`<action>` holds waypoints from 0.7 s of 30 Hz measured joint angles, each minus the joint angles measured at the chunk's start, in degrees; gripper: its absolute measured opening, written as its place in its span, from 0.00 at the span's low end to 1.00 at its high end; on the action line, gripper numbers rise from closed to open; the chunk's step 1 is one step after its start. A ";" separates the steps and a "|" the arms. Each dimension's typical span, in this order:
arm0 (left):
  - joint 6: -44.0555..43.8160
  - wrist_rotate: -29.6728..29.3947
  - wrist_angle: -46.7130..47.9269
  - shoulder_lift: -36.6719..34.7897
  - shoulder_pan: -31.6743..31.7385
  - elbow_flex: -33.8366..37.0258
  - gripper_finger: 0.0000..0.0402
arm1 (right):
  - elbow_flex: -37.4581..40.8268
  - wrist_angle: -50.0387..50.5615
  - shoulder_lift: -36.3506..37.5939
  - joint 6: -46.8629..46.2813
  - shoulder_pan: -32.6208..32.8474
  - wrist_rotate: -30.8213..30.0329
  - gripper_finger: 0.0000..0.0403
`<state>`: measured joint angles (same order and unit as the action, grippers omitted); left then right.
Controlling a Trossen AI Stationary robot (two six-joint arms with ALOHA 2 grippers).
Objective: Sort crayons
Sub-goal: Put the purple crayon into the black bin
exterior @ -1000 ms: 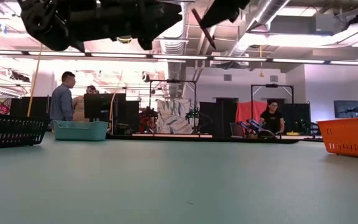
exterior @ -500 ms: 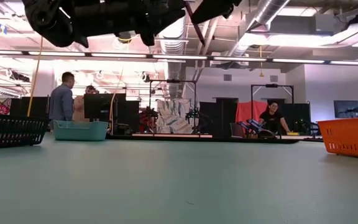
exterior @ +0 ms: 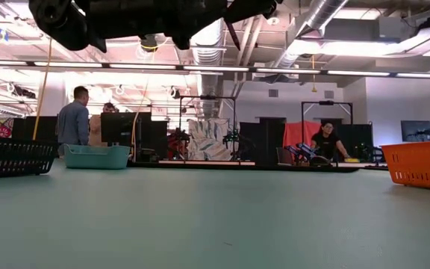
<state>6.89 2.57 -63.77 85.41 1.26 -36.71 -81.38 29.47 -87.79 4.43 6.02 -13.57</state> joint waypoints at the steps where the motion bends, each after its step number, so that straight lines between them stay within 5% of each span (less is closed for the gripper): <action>1: 0.21 0.03 -0.02 0.00 0.01 0.00 0.23 | 0.00 0.06 0.00 0.02 0.00 -0.03 0.00; 8: 0.62 -0.05 -0.20 0.00 -0.05 0.00 0.09 | 0.00 0.13 0.00 0.11 0.00 0.16 0.00; 21: 4.73 3.71 -0.17 0.00 -0.03 0.00 0.01 | 0.00 0.56 0.00 -0.95 0.07 1.92 0.01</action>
<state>11.62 6.28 -63.94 85.41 1.23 -36.71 -81.38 30.04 -87.79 3.48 6.09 -11.65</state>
